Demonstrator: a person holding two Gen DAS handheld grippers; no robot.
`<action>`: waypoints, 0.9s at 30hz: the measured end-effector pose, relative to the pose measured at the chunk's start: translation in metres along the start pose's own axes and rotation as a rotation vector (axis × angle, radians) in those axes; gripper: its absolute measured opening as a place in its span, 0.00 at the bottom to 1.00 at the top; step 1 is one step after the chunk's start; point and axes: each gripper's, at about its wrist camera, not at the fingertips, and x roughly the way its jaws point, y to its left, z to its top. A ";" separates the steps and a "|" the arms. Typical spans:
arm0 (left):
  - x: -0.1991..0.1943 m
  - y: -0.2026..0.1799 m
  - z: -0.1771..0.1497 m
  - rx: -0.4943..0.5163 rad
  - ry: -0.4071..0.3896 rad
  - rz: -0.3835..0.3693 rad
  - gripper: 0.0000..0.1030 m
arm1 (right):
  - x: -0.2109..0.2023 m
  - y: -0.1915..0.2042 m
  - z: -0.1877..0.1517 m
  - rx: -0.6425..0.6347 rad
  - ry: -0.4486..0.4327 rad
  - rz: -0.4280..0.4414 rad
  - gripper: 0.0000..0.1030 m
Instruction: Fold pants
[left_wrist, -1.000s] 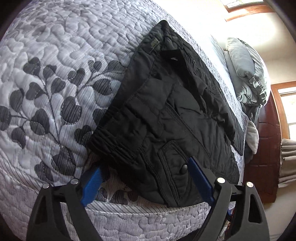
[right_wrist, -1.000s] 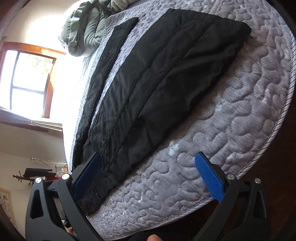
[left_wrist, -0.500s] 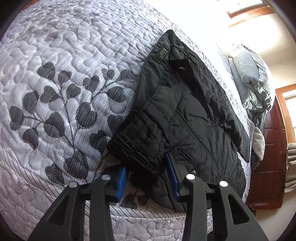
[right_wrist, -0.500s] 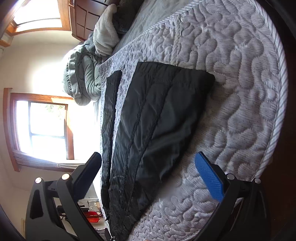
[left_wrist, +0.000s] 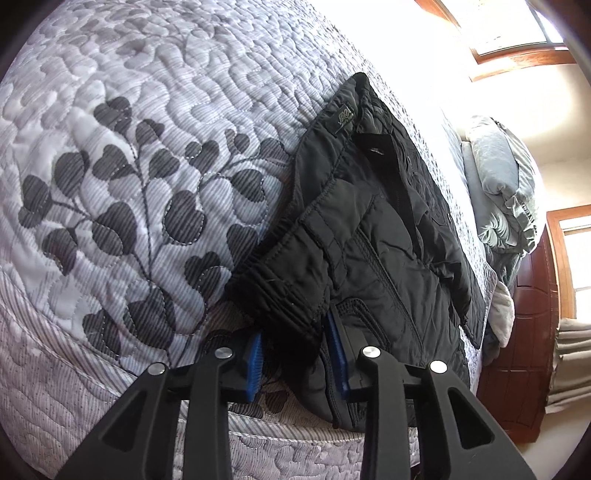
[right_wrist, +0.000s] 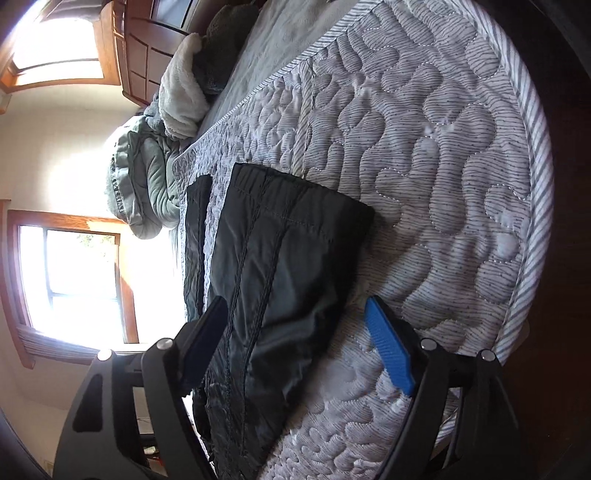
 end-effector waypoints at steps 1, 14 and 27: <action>0.001 -0.001 0.001 0.001 -0.001 0.006 0.31 | 0.003 0.002 0.002 -0.011 0.000 0.016 0.67; -0.033 0.002 -0.002 -0.026 -0.088 0.013 0.18 | 0.025 0.014 -0.013 -0.050 0.030 -0.001 0.07; -0.127 0.137 -0.001 -0.192 -0.188 0.099 0.18 | 0.065 0.058 -0.128 -0.225 0.247 -0.040 0.06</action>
